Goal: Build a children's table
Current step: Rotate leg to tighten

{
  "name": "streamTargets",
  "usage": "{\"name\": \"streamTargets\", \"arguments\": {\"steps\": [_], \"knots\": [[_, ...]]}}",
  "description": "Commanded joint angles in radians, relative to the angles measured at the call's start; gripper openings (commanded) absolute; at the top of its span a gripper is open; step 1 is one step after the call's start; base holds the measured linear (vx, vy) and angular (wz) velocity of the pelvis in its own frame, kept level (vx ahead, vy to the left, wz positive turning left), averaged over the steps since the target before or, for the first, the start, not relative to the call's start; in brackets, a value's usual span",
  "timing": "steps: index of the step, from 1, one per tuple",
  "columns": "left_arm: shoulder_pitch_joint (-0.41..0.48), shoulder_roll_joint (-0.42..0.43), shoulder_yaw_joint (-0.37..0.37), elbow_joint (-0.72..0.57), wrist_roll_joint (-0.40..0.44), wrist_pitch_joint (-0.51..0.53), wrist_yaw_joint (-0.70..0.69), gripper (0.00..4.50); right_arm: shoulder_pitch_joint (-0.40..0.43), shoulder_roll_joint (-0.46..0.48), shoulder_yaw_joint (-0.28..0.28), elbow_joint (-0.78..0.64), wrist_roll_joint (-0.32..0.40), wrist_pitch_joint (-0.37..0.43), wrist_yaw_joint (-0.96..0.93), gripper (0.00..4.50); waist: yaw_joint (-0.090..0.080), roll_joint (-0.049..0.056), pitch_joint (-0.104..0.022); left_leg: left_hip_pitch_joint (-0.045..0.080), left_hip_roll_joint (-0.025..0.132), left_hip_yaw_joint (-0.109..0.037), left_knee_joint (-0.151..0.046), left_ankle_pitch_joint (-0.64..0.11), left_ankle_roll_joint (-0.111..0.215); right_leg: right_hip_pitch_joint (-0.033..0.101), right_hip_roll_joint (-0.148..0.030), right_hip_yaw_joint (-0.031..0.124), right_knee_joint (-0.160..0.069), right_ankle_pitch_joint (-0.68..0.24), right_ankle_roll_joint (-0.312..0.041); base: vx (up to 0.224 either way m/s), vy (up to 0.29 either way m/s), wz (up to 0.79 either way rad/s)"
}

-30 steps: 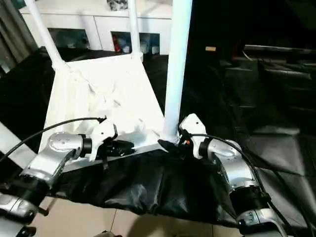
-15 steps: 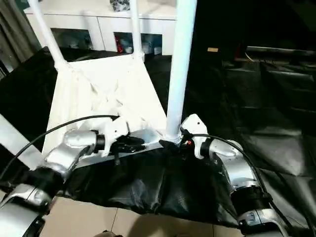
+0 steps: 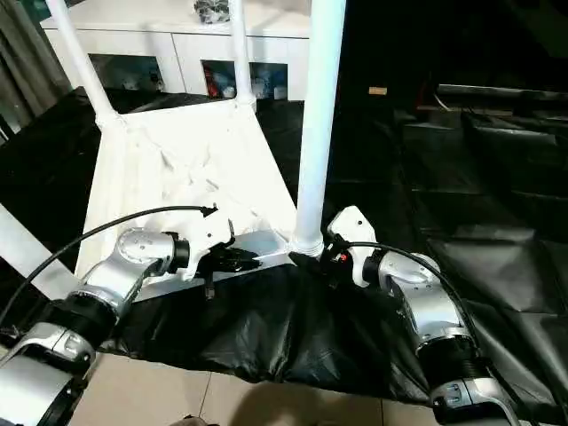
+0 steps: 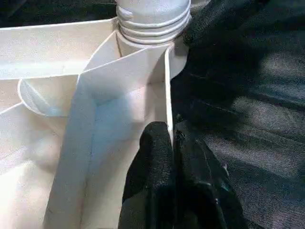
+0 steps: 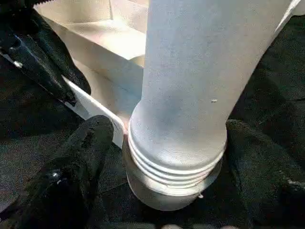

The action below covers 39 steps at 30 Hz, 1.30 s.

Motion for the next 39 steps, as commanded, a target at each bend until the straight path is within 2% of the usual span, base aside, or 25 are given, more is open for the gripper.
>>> {"name": "streamTargets", "arguments": {"steps": [1,2,5,7,9,10,12,13,16,17,18,19,21,23,30,34,36,38,39], "knots": [[-0.006,0.02,0.001,0.046,0.016,0.012,-0.003,0.01,0.005,0.003,0.02,-0.035,0.029,0.026,0.057,3.93,0.003,-0.014,-0.058,0.005,0.036,-0.013,-0.067,-0.231,0.056,0.047,-0.08,0.045,-0.089,-0.312,-0.19,0.0,0.0,0.0],[-0.008,0.02,0.0,0.047,0.013,0.008,-0.01,0.0,0.004,0.001,0.018,-0.038,0.039,0.039,0.069,4.1,0.005,-0.01,-0.059,0.006,0.038,-0.014,-0.067,-0.227,0.059,0.048,-0.081,0.045,-0.087,-0.299,-0.195,0.0,0.0,0.0],[-0.006,0.021,0.002,0.042,0.002,0.002,-0.032,0.0,0.004,-0.003,0.017,-0.043,0.047,0.05,0.082,4.31,0.006,-0.011,-0.06,0.003,0.038,-0.013,-0.067,-0.219,0.063,0.049,-0.08,0.044,-0.085,-0.285,-0.198,0.0,0.0,0.0],[0.0,0.023,0.003,0.029,-0.009,-0.004,-0.059,0.0,0.004,-0.011,0.02,-0.051,0.056,0.064,0.104,4.45,0.006,-0.01,-0.06,0.006,0.039,-0.013,-0.067,-0.219,0.063,0.048,-0.08,0.043,-0.085,-0.28,-0.203,0.0,0.0,0.0],[0.013,0.027,0.002,0.004,-0.026,-0.008,-0.1,0.0,0.005,-0.022,0.028,-0.059,0.059,0.069,0.133,4.45,0.009,-0.012,-0.062,0.005,0.04,-0.012,-0.066,-0.214,0.065,0.05,-0.081,0.044,-0.082,-0.266,-0.208,0.0,0.0,0.0],[0.047,0.043,-0.007,-0.057,-0.053,-0.009,-0.175,0.0,0.007,-0.045,0.052,-0.08,0.058,0.061,0.192,4.45,0.009,-0.014,-0.063,0.002,0.043,-0.014,-0.067,-0.204,0.069,0.052,-0.083,0.044,-0.078,-0.246,-0.214,0.0,0.0,0.0],[0.059,0.05,-0.01,-0.078,-0.059,-0.001,-0.196,0.0,0.008,-0.053,0.06,-0.087,0.061,0.052,0.216,4.45,0.01,-0.013,-0.065,0.005,0.046,-0.011,-0.065,-0.189,0.078,0.048,-0.081,0.045,-0.074,-0.203,-0.226,0.0,0.0,0.0],[0.071,0.061,-0.016,-0.099,-0.064,0.01,-0.218,0.0,0.006,-0.059,0.065,-0.091,0.065,0.046,0.237,4.45,0.01,-0.015,-0.066,0.002,0.045,-0.01,-0.063,-0.181,0.081,0.05,-0.082,0.045,-0.071,-0.188,-0.232,0.0,0.0,0.0],[0.08,0.07,-0.021,-0.113,-0.067,0.016,-0.234,0.0,0.002,-0.062,0.068,-0.087,0.063,0.04,0.244,4.45,0.017,-0.011,-0.063,0.004,0.046,-0.009,-0.064,-0.179,0.083,0.045,-0.081,0.045,-0.073,-0.193,-0.235,0.0,0.0,0.0],[0.09,0.08,-0.026,-0.129,-0.071,0.019,-0.248,0.0,-0.009,-0.062,0.067,-0.075,0.056,0.035,0.25,4.45,0.019,-0.018,-0.063,0.005,0.046,-0.009,-0.065,-0.184,0.079,0.046,-0.082,0.046,-0.073,-0.211,-0.23,0.0,0.0,0.0],[0.092,0.081,-0.026,-0.133,-0.072,0.02,-0.249,0.0,-0.011,-0.061,0.067,-0.072,0.055,0.034,0.251,4.45,0.021,-0.016,-0.062,0.004,0.046,-0.01,-0.066,-0.185,0.076,0.046,-0.083,0.046,-0.073,-0.221,-0.227,0.0,0.0,0.0],[0.095,0.084,-0.027,-0.138,-0.072,0.021,-0.25,0.0,-0.017,-0.06,0.067,-0.065,0.053,0.032,0.255,4.3,0.022,-0.014,-0.062,0.005,0.046,-0.01,-0.066,-0.191,0.07,0.046,-0.085,0.046,-0.075,-0.239,-0.221,0.0,0.0,0.0],[0.098,0.086,-0.027,-0.14,-0.07,0.02,-0.25,0.0,-0.029,-0.059,0.069,-0.053,0.054,0.034,0.266,4.12,0.022,-0.018,-0.061,0.006,0.045,-0.009,-0.067,-0.198,0.066,0.045,-0.083,0.046,-0.076,-0.259,-0.213,0.0,0.0,0.0],[0.104,0.089,-0.025,-0.15,-0.067,0.026,-0.254,0.0,-0.034,-0.063,0.075,-0.05,0.059,0.036,0.28,4.09,0.023,-0.019,-0.061,0.006,0.045,-0.009,-0.066,-0.191,0.064,0.045,-0.083,0.047,-0.076,-0.261,-0.205,0.0,0.0,0.0],[0.113,0.099,-0.023,-0.172,-0.065,0.046,-0.264,0.0,-0.046,-0.069,0.084,-0.041,0.07,0.046,0.325,3.38,0.026,-0.016,-0.064,0.003,0.044,-0.009,-0.063,-0.157,0.078,0.047,-0.081,0.046,-0.068,-0.196,-0.22,0.0,0.0,0.0],[0.107,0.102,-0.024,-0.165,-0.06,0.044,-0.263,0.0,-0.056,-0.069,0.091,-0.024,0.061,0.041,0.338,3.16,0.026,-0.014,-0.064,0.004,0.043,-0.009,-0.062,-0.166,0.074,0.047,-0.081,0.045,-0.071,-0.209,-0.221,0.0,0.0,0.0],[0.104,0.102,-0.022,-0.163,-0.059,0.046,-0.259,0.0,-0.062,-0.066,0.093,-0.01,0.058,0.035,0.34,2.84,0.027,-0.014,-0.064,0.005,0.043,-0.009,-0.063,-0.176,0.07,0.047,-0.081,0.045,-0.073,-0.222,-0.219,0.0,0.0,0.0],[0.101,0.1,-0.018,-0.157,-0.056,0.043,-0.247,0.0,-0.067,-0.062,0.096,0.0,0.054,0.032,0.34,2.79,0.028,-0.011,-0.064,0.006,0.044,-0.009,-0.063,-0.178,0.067,0.047,-0.081,0.045,-0.072,-0.228,-0.216,0.0,0.0,0.0],[0.097,0.098,-0.015,-0.147,-0.05,0.036,-0.23,0.0,-0.066,-0.058,0.097,0.003,0.052,0.032,0.338,2.74,0.028,-0.013,-0.064,0.005,0.043,-0.009,-0.063,-0.177,0.066,0.047,-0.081,0.045,-0.073,-0.224,-0.217,0.0,0.0,0.0]]}}
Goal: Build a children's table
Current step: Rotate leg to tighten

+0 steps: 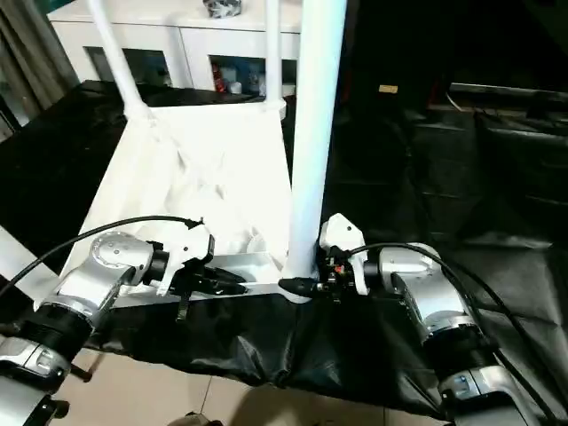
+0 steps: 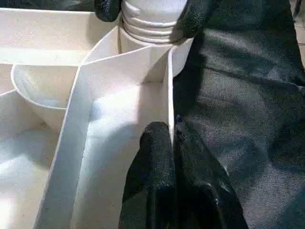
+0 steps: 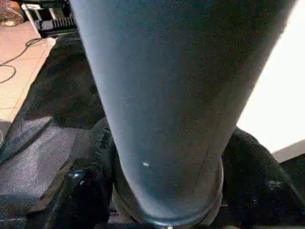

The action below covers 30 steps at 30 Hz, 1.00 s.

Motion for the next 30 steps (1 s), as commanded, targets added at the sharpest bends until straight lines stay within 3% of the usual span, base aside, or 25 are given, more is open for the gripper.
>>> {"name": "streamTargets", "arguments": {"steps": [1,3,6,7,11,13,15,16,18,19,21,22,24,27,30], "knots": [[-0.006,0.0,-0.005,0.045,0.025,-0.011,0.043,0.0,-0.007,0.012,0.015,0.013,-0.011,-0.002,-0.008,2.69,0.0,-0.007,-0.065,0.01,0.043,-0.011,-0.062,-0.175,0.066,0.052,-0.08,0.045,-0.072,-0.216,-0.214,0.0,0.0,0.0],[-0.009,-0.003,-0.002,0.052,0.031,-0.012,0.063,0.0,-0.002,0.016,0.012,0.012,-0.009,0.005,-0.018,2.65,-0.001,-0.009,-0.064,0.011,0.042,-0.011,-0.062,-0.184,0.065,0.051,-0.079,0.045,-0.073,-0.223,-0.213,0.0,0.0,0.0],[-0.017,-0.014,0.007,0.065,0.046,-0.01,0.122,0.0,0.012,0.035,0.0,0.008,-0.015,0.029,-0.079,2.65,-0.004,-0.01,-0.056,0.017,0.041,-0.011,-0.067,-0.238,0.047,0.047,-0.08,0.045,-0.086,-0.331,-0.189,0.0,0.0,0.0],[-0.032,-0.041,0.027,0.075,0.052,0.01,0.203,0.0,0.038,0.067,-0.004,0.004,-0.042,0.02,-0.171,2.65,-0.006,-0.015,-0.055,0.019,0.04,-0.012,-0.068,-0.254,0.037,0.046,-0.081,0.046,-0.091,-0.383,-0.173,0.0,0.0,0.0],[-0.059,-0.131,0.047,0.067,0.055,0.071,0.346,0.0,0.095,0.192,-0.015,0.002,-0.112,0.05,-0.454,2.64,-0.013,-0.01,-0.048,0.026,0.038,-0.017,-0.077,-0.287,0.002,0.036,-0.082,0.046,-0.103,-0.481,-0.137,0.0,0.0,0.0],[-0.063,-0.179,0.037,0.061,0.06,0.093,0.386,0.0,0.107,0.249,-0.011,0.011,-0.131,0.054,-0.544,2.64,-0.032,-0.012,-0.037,0.032,0.032,-0.026,-0.082,-0.381,-0.016,0.034,-0.085,0.034,-0.12,-0.615,-0.089,0.0,0.0,0.0],[-0.071,-0.237,0.022,0.067,0.069,0.107,0.434,0.0,0.087,0.317,-0.007,0.048,-0.155,0.053,-0.658,2.64,-0.043,-0.008,-0.039,0.047,0.029,-0.029,-0.077,-0.431,-0.014,0.026,-0.087,0.032,-0.134,-0.672,-0.066,0.0,0.0,0.0],[-0.074,-0.255,0.016,0.071,0.073,0.109,0.448,0.0,0.074,0.341,-0.011,0.067,-0.16,0.055,-0.701,2.64,-0.053,0.003,-0.039,0.044,0.03,-0.032,-0.081,-0.446,-0.023,0.025,-0.085,0.031,-0.133,-0.65,-0.073,0.0,0.0,0.0],[-0.086,-0.294,0.004,0.09,0.088,0.092,0.483,0.0,0.041,0.397,-0.024,0.097,-0.151,0.054,-0.757,2.64,-0.065,-0.002,-0.04,0.039,0.028,-0.038,-0.086,-0.46,-0.017,0.032,-0.084,0.025,-0.133,-0.631,-0.068,0.0,0.0,0.0],[-0.091,-0.306,0.002,0.096,0.092,0.087,0.492,0.0,0.034,0.418,-0.029,0.096,-0.147,0.052,-0.765,2.99,-0.067,-0.003,-0.043,0.04,0.025,-0.038,-0.086,-0.456,-0.004,0.035,-0.083,0.025,-0.134,-0.62,-0.067,0.0,0.0,0.0],[-0.099,-0.316,0.002,0.097,0.097,0.08,0.494,0.0,0.028,0.44,-0.035,0.079,-0.138,0.053,-0.762,3.2,-0.063,-0.006,-0.044,0.04,0.021,-0.034,-0.085,-0.429,0.016,0.031,-0.085,0.031,-0.136,-0.61,-0.071,0.0,0.0,0.0],[-0.099,-0.316,0.003,0.097,0.098,0.08,0.494,0.0,0.028,0.441,-0.036,0.077,-0.136,0.054,-0.76,3.36,-0.064,-0.004,-0.045,0.033,0.022,-0.035,-0.088,-0.416,0.025,0.035,-0.088,0.031,-0.134,-0.599,-0.075,0.0,0.0,0.0],[-0.099,-0.299,0.005,0.092,0.096,0.073,0.465,0.0,0.035,0.424,-0.046,0.045,-0.106,0.068,-0.707,3.4,-0.064,0.001,-0.045,0.032,0.027,-0.036,-0.091,-0.425,0.027,0.034,-0.088,0.033,-0.131,-0.58,-0.081,0.0,0.0,0.0],[-0.087,-0.27,0.003,0.079,0.093,0.062,0.419,0.0,0.046,0.378,-0.042,0.025,-0.103,0.053,-0.663,3.79,-0.062,-0.003,-0.047,0.027,0.028,-0.035,-0.092,-0.42,0.03,0.037,-0.091,0.036,-0.127,-0.552,-0.09,0.0,0.0,0.0],[-0.058,-0.224,0.003,0.054,0.078,0.035,0.333,0.0,0.056,0.291,-0.044,0.029,-0.114,-0.007,-0.578,3.87,-0.055,-0.005,-0.051,0.024,0.03,-0.029,-0.09,-0.375,0.046,0.04,-0.094,0.042,-0.122,-0.497,-0.11,0.0,0.0,0.0]]}}
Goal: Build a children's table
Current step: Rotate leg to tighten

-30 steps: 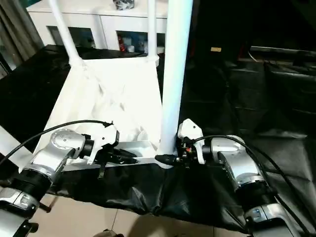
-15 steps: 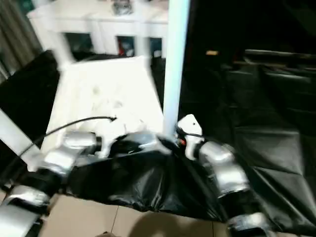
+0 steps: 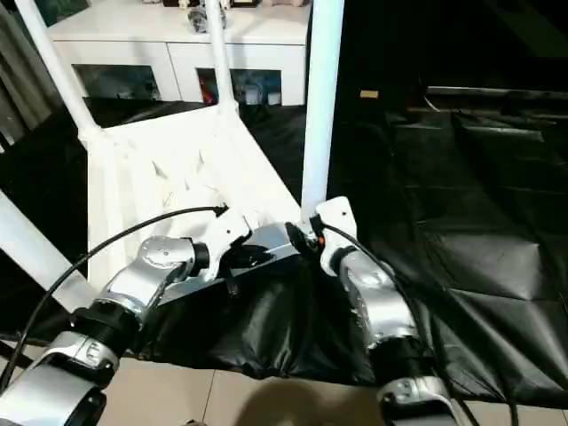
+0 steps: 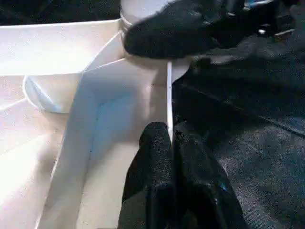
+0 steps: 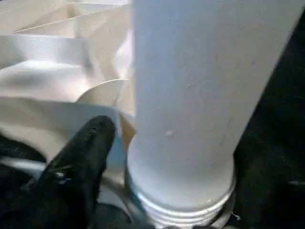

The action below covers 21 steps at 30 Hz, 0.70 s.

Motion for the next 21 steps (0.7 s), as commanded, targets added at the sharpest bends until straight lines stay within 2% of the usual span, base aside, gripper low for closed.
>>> {"name": "streamTargets", "arguments": {"steps": [1,2,3,5,6,7,8,9,11,12,13,14,15,17,18,19,20,21], "knots": [[0.001,-0.016,-0.038,-0.047,-0.035,-0.054,-0.073,0.0,0.007,-0.001,0.113,0.003,0.012,-0.034,0.138,3.87,0.001,-0.019,-0.048,0.0,0.049,-0.025,-0.08,-0.343,0.053,0.029,-0.078,0.044,-0.094,-0.457,-0.13,0.0,0.0,0.0],[0.01,-0.003,-0.04,-0.057,-0.039,-0.052,-0.096,0.0,0.008,-0.024,0.112,0.007,0.014,-0.046,0.169,3.87,0.003,-0.019,-0.05,0.0,0.05,-0.023,-0.079,-0.324,0.058,0.03,-0.078,0.045,-0.09,-0.429,-0.138,0.0,0.0,0.0],[0.016,0.007,-0.041,-0.063,-0.042,-0.056,-0.113,0.0,0.009,-0.04,0.112,0.009,0.016,-0.054,0.193,3.87,0.004,-0.018,-0.052,-0.002,0.052,-0.02,-0.077,-0.292,0.068,0.031,-0.077,0.047,-0.084,-0.367,-0.162,0.0,0.0,0.0],[0.028,0.028,-0.041,-0.078,-0.054,-0.055,-0.157,0.0,0.007,-0.072,0.111,0.016,0.02,-0.07,0.245,3.87,0.006,-0.019,-0.057,-0.003,0.053,-0.018,-0.072,-0.26,0.082,0.035,-0.075,0.046,-0.074,-0.304,-0.194,0.056,-0.018,0.03],[0.04,0.059,-0.041,-0.09,-0.068,-0.069,-0.216,0.0,-0.005,-0.114,0.109,0.034,0.03,-0.103,0.326,3.87,0.008,-0.017,-0.059,-0.003,0.054,-0.014,-0.068,-0.231,0.093,0.036,-0.075,0.046,-0.069,-0.252,-0.216,0.063,-0.017,0.04],[0.043,0.067,-0.04,-0.091,-0.073,-0.079,-0.233,0.0,-0.01,-0.124,0.108,0.041,0.032,-0.112,0.348,3.87,0.011,-0.016,-0.065,-0.005,0.054,-0.012,-0.062,-0.192,0.109,0.039,-0.072,0.045,-0.06,-0.18,-0.238,0.065,-0.016,0.05],[0.045,0.07,-0.036,-0.091,-0.079,-0.08,-0.247,0.0,-0.013,-0.131,0.107,0.044,0.037,-0.112,0.374,3.87,0.012,-0.023,-0.068,-0.007,0.055,-0.01,-0.059,-0.16,0.122,0.041,-0.07,0.045,-0.054,-0.131,-0.248,0.065,-0.016,0.05],[0.047,0.074,-0.031,-0.093,-0.087,-0.08,-0.261,0.0,-0.015,-0.138,0.106,0.045,0.042,-0.112,0.402,3.87,0.019,-0.019,-0.071,-0.009,0.059,-0.01,-0.056,-0.102,0.145,0.041,-0.069,0.043,-0.041,-0.044,-0.272,0.052,-0.012,0.02],[0.053,0.096,-0.023,-0.1,-0.107,-0.081,-0.316,0.0,-0.026,-0.162,0.116,0.041,0.066,-0.105,0.499,3.87,0.026,-0.02,-0.079,-0.015,0.056,-0.01,-0.045,-0.037,0.179,0.045,-0.069,0.04,-0.024,0.058,-0.285,0.0,0.0,0.0],[0.056,0.105,-0.022,-0.104,-0.112,-0.078,-0.333,0.0,-0.027,-0.171,0.121,0.035,0.077,-0.103,0.532,3.87,0.029,-0.029,-0.081,-0.02,0.055,-0.009,-0.038,0.0,0.205,0.044,-0.068,0.039,-0.016,0.111,-0.293,0.0,0.0,0.0],[0.058,0.114,-0.021,-0.106,-0.114,-0.082,-0.346,0.0,-0.029,-0.179,0.126,0.03,0.085,-0.099,0.557,3.87,0.033,-0.023,-0.075,-0.022,0.056,-0.009,-0.036,-0.008,0.217,0.037,-0.071,0.039,-0.018,0.09,-0.296,0.0,0.0,0.0],[0.06,0.128,-0.022,-0.108,-0.114,-0.083,-0.358,0.0,-0.032,-0.191,0.133,0.023,0.097,-0.093,0.595,3.87,0.033,-0.029,-0.072,-0.021,0.061,-0.008,-0.037,-0.044,0.21,0.034,-0.073,0.039,-0.024,0.026,-0.29,0.0,0.0,0.0],[0.061,0.135,-0.023,-0.109,-0.115,-0.083,-0.363,0.0,-0.033,-0.197,0.137,0.02,0.103,-0.091,0.617,3.87,0.033,-0.027,-0.071,-0.022,0.061,-0.009,-0.038,-0.059,0.203,0.035,-0.073,0.038,-0.024,-0.005,-0.287,0.0,0.0,0.0],[0.063,0.155,-0.022,-0.109,-0.122,-0.085,-0.387,0.0,-0.038,-0.214,0.153,0.018,0.109,-0.083,0.671,3.71,0.032,-0.023,-0.061,-0.015,0.064,-0.009,-0.047,-0.15,0.157,0.028,-0.071,0.039,-0.041,-0.158,-0.26,0.0,0.0,0.0],[0.063,0.155,-0.022,-0.109,-0.122,-0.085,-0.387,0.0,-0.038,-0.214,0.153,0.018,0.109,-0.083,0.671,3.71,0.032,-0.023,-0.061,-0.015,0.064,-0.009,-0.047,-0.15,0.157,0.028,-0.071,0.039,-0.041,-0.158,-0.26,0.0,0.0,0.0],[0.064,0.164,-0.021,-0.108,-0.125,-0.087,-0.4,0.0,-0.041,-0.222,0.159,0.021,0.11,-0.083,0.698,3.5,0.032,-0.022,-0.059,-0.011,0.066,-0.01,-0.052,-0.2,0.118,0.025,-0.071,0.042,-0.047,-0.228,-0.244,0.0,0.0,0.0],[0.065,0.172,-0.022,-0.108,-0.126,-0.087,-0.413,0.0,-0.042,-0.23,0.164,0.02,0.112,-0.078,0.726,3.43,0.032,-0.031,-0.058,-0.008,0.066,-0.01,-0.054,-0.211,0.106,0.024,-0.072,0.044,-0.047,-0.245,-0.238,0.0,0.0,0.0],[0.066,0.175,-0.023,-0.108,-0.126,-0.086,-0.418,0.0,-0.043,-0.232,0.165,0.019,0.111,-0.078,0.735,3.37,0.032,-0.029,-0.057,-0.008,0.066,-0.009,-0.055,-0.215,0.1,0.024,-0.072,0.044,-0.048,-0.251,-0.237,0.0,0.0,0.0]]}}
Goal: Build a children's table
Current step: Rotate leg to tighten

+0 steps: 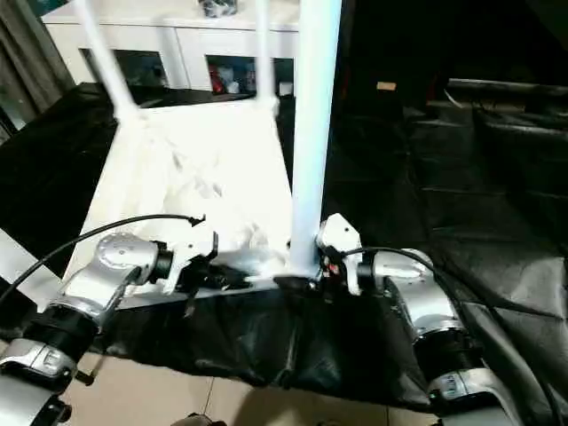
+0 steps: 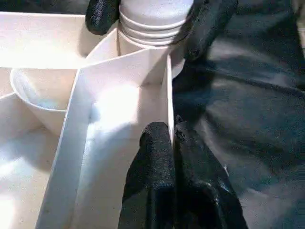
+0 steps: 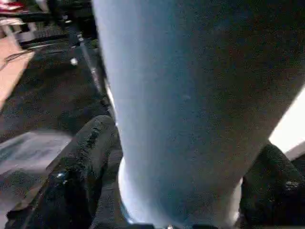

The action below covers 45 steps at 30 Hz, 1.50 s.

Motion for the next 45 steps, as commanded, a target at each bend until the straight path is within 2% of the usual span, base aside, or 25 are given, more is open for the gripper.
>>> {"name": "streamTargets", "arguments": {"steps": [1,3,4,8,11,13,15,16,17,19,20,21,22,23,24,25,27,28,30,31,33,35,38,43,45], "knots": [[0.006,0.004,-0.011,-0.016,-0.028,-0.003,-0.034,0.0,-0.006,-0.007,0.04,-0.011,0.0,0.014,0.065,3.27,0.002,-0.019,-0.058,0.019,0.061,-0.013,-0.075,-0.209,0.081,0.047,-0.072,0.044,-0.07,-0.261,-0.229,0.0,0.0,0.0],[0.005,0.011,-0.01,-0.014,-0.028,-0.001,-0.046,0.0,-0.008,-0.012,0.043,-0.011,0.002,0.013,0.075,3.15,0.002,-0.021,-0.06,0.019,0.061,-0.012,-0.075,-0.196,0.075,0.048,-0.072,0.046,-0.066,-0.227,-0.234,0.0,0.0,0.0],[0.003,0.014,-0.009,-0.009,-0.027,0.001,-0.051,0.0,-0.009,-0.013,0.043,-0.009,0.005,0.014,0.077,2.96,0.002,-0.024,-0.061,0.018,0.06,-0.011,-0.074,-0.183,0.079,0.049,-0.072,0.046,-0.064,-0.201,-0.24,0.0,0.0,0.0],[-0.003,0.02,-0.009,0.002,-0.026,0.006,-0.065,0.0,-0.007,-0.016,0.044,-0.012,0.01,0.021,0.089,2.79,0.003,-0.025,-0.064,0.014,0.058,-0.01,-0.069,-0.141,0.096,0.053,-0.074,0.045,-0.058,-0.142,-0.253,0.0,0.0,0.0],[-0.014,0.014,-0.003,0.017,-0.017,-0.006,-0.036,0.0,0.003,-0.01,0.036,-0.02,0.016,0.027,0.079,2.74,0.004,-0.024,-0.064,0.013,0.057,-0.01,-0.067,-0.138,0.101,0.053,-0.073,0.044,-0.059,-0.147,-0.253,0.0,0.0,0.0],[-0.018,0.005,0.0,0.021,-0.009,-0.006,-0.006,0.0,0.007,-0.002,0.03,-0.022,0.016,0.03,0.057,2.72,0.005,-0.025,-0.063,0.014,0.057,-0.01,-0.068,-0.15,0.095,0.053,-0.074,0.044,-0.061,-0.171,-0.249,0.0,0.0,0.0],[-0.051,-0.047,0.01,0.062,0.068,-0.014,0.226,0.0,0.015,0.043,0.016,0.002,-0.045,0.057,-0.133,2.72,0.002,-0.026,-0.059,0.018,0.059,-0.011,-0.072,-0.175,0.081,0.048,-0.072,0.045,-0.068,-0.206,-0.239,0.0,0.0,0.0],[-0.061,-0.075,0.02,0.062,0.082,0.015,0.307,0.0,0.014,0.075,0.007,0.029,-0.088,0.059,-0.264,2.72,-0.001,-0.022,-0.054,0.025,0.058,-0.012,-0.078,-0.217,0.055,0.042,-0.071,0.047,-0.076,-0.265,-0.229,0.0,0.0,0.0],[-0.064,-0.085,0.023,0.059,0.087,0.029,0.335,0.0,0.013,0.089,0.003,0.039,-0.103,0.061,-0.316,2.72,-0.006,-0.025,-0.049,0.029,0.053,-0.013,-0.08,-0.265,0.025,0.043,-0.072,0.046,-0.082,-0.35,-0.211,0.0,0.0,0.0],[-0.06,-0.115,0.019,0.035,0.095,0.057,0.374,0.0,0.016,0.134,-0.016,0.046,-0.114,0.097,-0.428,2.72,-0.008,-0.026,-0.047,0.03,0.052,-0.017,-0.082,-0.295,0.009,0.044,-0.076,0.045,-0.09,-0.433,-0.181,0.0,0.0,0.0],[-0.057,-0.126,0.017,0.024,0.096,0.063,0.383,0.0,0.018,0.151,-0.024,0.044,-0.113,0.11,-0.462,2.72,-0.013,-0.025,-0.044,0.028,0.051,-0.021,-0.088,-0.321,-0.001,0.043,-0.075,0.044,-0.095,-0.486,-0.156,0.0,0.0,0.0],[-0.057,-0.126,0.017,0.024,0.096,0.063,0.383,0.0,0.018,0.151,-0.024,0.044,-0.113,0.11,-0.462,2.72,-0.018,-0.022,-0.044,0.032,0.051,-0.024,-0.089,-0.35,-0.011,0.041,-0.076,0.043,-0.1,-0.516,-0.137,0.0,0.0,0.0],[-0.043,-0.184,0.015,-0.021,0.102,0.116,0.451,0.0,0.03,0.228,-0.045,0.029,-0.118,0.131,-0.591,2.72,-0.023,-0.021,-0.045,0.033,0.052,-0.025,-0.091,-0.364,-0.015,0.039,-0.075,0.046,-0.102,-0.507,-0.132,0.0,0.0,0.0],[-0.038,-0.203,0.014,-0.035,0.105,0.132,0.475,0.0,0.034,0.252,-0.05,0.025,-0.121,0.134,-0.631,2.72,-0.026,-0.021,-0.045,0.034,0.053,-0.025,-0.092,-0.36,-0.019,0.038,-0.075,0.047,-0.101,-0.491,-0.137,0.0,0.0,0.0],[-0.035,-0.227,0.014,-0.042,0.109,0.145,0.505,0.0,0.036,0.286,-0.055,0.018,-0.126,0.137,-0.684,2.72,-0.028,-0.014,-0.047,0.034,0.051,-0.026,-0.092,-0.359,-0.02,0.038,-0.075,0.046,-0.101,-0.474,-0.143,0.0,0.0,0.0],[-0.035,-0.24,0.014,-0.044,0.112,0.15,0.522,0.0,0.037,0.304,-0.057,0.014,-0.13,0.138,-0.714,2.72,-0.032,-0.018,-0.047,0.03,0.051,-0.025,-0.093,-0.354,-0.02,0.039,-0.073,0.047,-0.101,-0.459,-0.144,0.0,0.0,0.0],[-0.034,-0.279,0.01,-0.047,0.119,0.155,0.571,0.0,0.031,0.353,-0.051,0.012,-0.128,0.116,-0.746,2.72,-0.034,-0.02,-0.049,0.028,0.049,-0.023,-0.092,-0.343,-0.006,0.04,-0.073,0.048,-0.1,-0.42,-0.152,0.0,0.0,0.0],[-0.034,-0.292,-0.002,-0.047,0.124,0.146,0.583,0.0,0.027,0.351,-0.023,0.01,-0.171,0.086,-0.776,3.07,-0.03,-0.018,-0.051,0.029,0.049,-0.023,-0.09,-0.332,0.0,0.04,-0.074,0.048,-0.099,-0.407,-0.155,0.0,0.0,0.0],[-0.034,-0.294,-0.006,-0.046,0.128,0.141,0.586,0.0,0.026,0.351,-0.021,0.01,-0.177,0.083,-0.785,3.42,-0.028,-0.019,-0.053,0.026,0.048,-0.019,-0.089,-0.302,0.011,0.043,-0.072,0.05,-0.095,-0.358,-0.165,0.0,0.0,0.0],[-0.034,-0.293,-0.009,-0.041,0.126,0.133,0.577,0.0,0.024,0.358,-0.04,0.006,-0.14,0.1,-0.763,3.45,-0.026,-0.014,-0.054,0.025,0.047,-0.019,-0.088,-0.285,0.019,0.045,-0.073,0.051,-0.092,-0.329,-0.172,0.0,0.0,0.0],[-0.029,-0.283,-0.012,-0.045,0.126,0.123,0.562,0.0,0.023,0.345,-0.043,-0.005,-0.13,0.103,-0.743,3.63,-0.028,-0.016,-0.055,0.021,0.047,-0.018,-0.088,-0.264,0.031,0.05,-0.072,0.05,-0.088,-0.291,-0.181,0.0,0.0,0.0],[-0.024,-0.276,-0.013,-0.053,0.127,0.123,0.551,0.0,0.024,0.334,-0.041,-0.013,-0.142,0.093,-0.741,3.88,-0.027,-0.017,-0.055,0.022,0.047,-0.016,-0.086,-0.255,0.039,0.049,-0.072,0.05,-0.089,-0.285,-0.184,0.0,0.0,0.0],[0.0,-0.228,-0.006,-0.08,0.097,0.086,0.448,0.0,0.03,0.249,-0.044,-0.031,-0.128,0.059,-0.618,3.88,-0.026,-0.017,-0.056,0.017,0.048,-0.018,-0.086,-0.244,0.049,0.056,-0.073,0.048,-0.087,-0.293,-0.182,0.0,0.0,0.0],[0.012,-0.192,-0.001,-0.092,0.062,0.064,0.359,0.0,0.036,0.18,-0.035,-0.039,-0.11,0.026,-0.483,3.88,-0.024,-0.019,-0.059,0.013,0.048,-0.015,-0.08,-0.196,0.078,0.059,-0.073,0.048,-0.079,-0.222,-0.207,0.0,0.0,0.0],[0.014,-0.152,0.004,-0.08,0.041,0.032,0.287,0.0,0.048,0.116,-0.029,-0.072,-0.057,0.029,-0.321,3.88,-0.023,-0.02,-0.06,0.013,0.048,-0.014,-0.078,-0.191,0.09,0.061,-0.072,0.047,-0.079,-0.212,-0.214,0.0,0.0,0.0]]}}
